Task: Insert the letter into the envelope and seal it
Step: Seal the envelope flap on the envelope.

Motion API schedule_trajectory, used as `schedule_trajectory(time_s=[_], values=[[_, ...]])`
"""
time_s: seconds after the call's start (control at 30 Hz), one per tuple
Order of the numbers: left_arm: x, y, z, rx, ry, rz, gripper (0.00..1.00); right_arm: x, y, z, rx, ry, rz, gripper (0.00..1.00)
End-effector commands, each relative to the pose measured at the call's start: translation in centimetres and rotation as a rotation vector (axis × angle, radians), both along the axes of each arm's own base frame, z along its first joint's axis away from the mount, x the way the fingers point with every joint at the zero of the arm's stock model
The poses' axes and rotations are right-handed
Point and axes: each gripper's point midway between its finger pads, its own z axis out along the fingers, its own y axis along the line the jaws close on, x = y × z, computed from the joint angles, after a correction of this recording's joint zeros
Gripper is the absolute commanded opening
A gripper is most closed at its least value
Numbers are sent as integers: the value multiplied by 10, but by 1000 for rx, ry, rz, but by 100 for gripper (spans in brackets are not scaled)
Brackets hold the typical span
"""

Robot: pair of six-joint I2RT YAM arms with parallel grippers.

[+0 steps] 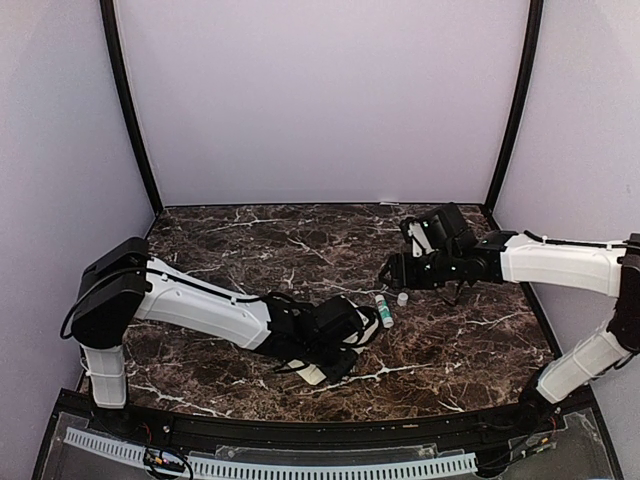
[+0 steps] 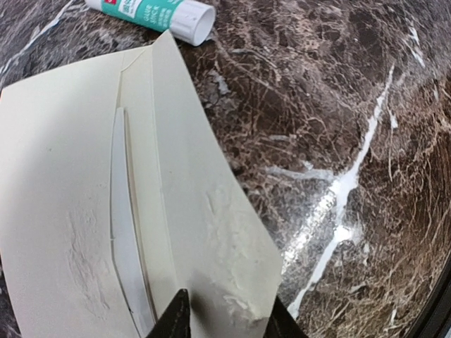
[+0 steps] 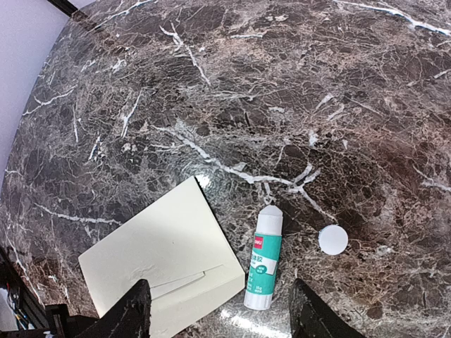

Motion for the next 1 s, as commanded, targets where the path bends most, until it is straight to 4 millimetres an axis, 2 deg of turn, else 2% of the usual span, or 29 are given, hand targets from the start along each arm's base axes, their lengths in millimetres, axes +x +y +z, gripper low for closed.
schedule_trajectory(time_s=[0.0, 0.13, 0.27, 0.37, 0.47, 0.57, 0.67, 0.83, 0.97], values=[[9, -4, 14, 2, -61, 8, 22, 4, 0, 12, 39, -40, -15, 63], [12, -7, 20, -13, -66, 25, 8, 3, 0, 15, 43, -44, -11, 63], [12, -13, 31, -59, -50, 46, 0, 3, 0, 17, 45, -46, -10, 63], [15, -16, 35, -107, -15, 74, 0, 0, 3, 15, 63, -36, 3, 63], [22, -10, 28, -148, 72, 112, 0, -5, 10, 17, 113, -33, 36, 62], [29, -11, 32, -224, 122, 137, 0, -17, 17, 20, 170, -33, 99, 60], [25, -10, 29, -276, 234, 117, 0, -33, 25, 22, 234, -23, 176, 55], [29, -9, 27, -335, 309, 126, 0, -59, 34, 13, 342, 28, 258, 41], [31, -6, 23, -356, 360, 137, 0, -73, 44, -3, 358, 70, 286, 35]])
